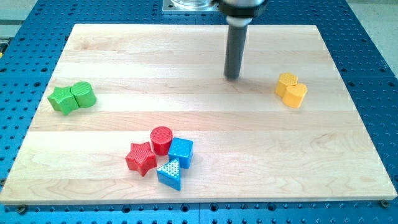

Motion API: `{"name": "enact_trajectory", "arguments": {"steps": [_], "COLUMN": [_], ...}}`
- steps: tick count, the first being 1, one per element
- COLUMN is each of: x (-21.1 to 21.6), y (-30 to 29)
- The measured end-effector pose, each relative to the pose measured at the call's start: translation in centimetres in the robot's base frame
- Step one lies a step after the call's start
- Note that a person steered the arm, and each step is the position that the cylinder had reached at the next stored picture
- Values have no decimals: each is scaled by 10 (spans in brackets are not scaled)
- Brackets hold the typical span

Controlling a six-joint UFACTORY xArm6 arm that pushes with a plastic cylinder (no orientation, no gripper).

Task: Push the yellow blocks into the blue cube

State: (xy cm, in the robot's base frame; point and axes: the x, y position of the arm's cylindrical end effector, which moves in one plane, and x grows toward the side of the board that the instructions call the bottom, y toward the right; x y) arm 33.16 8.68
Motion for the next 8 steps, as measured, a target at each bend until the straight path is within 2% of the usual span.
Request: {"name": "enact_trajectory", "arguments": {"steps": [2,3,4,5,6,7,8], "x": [8,51,112,111,143,185,170], "y": [133,107,38,18,18,-24,5]}}
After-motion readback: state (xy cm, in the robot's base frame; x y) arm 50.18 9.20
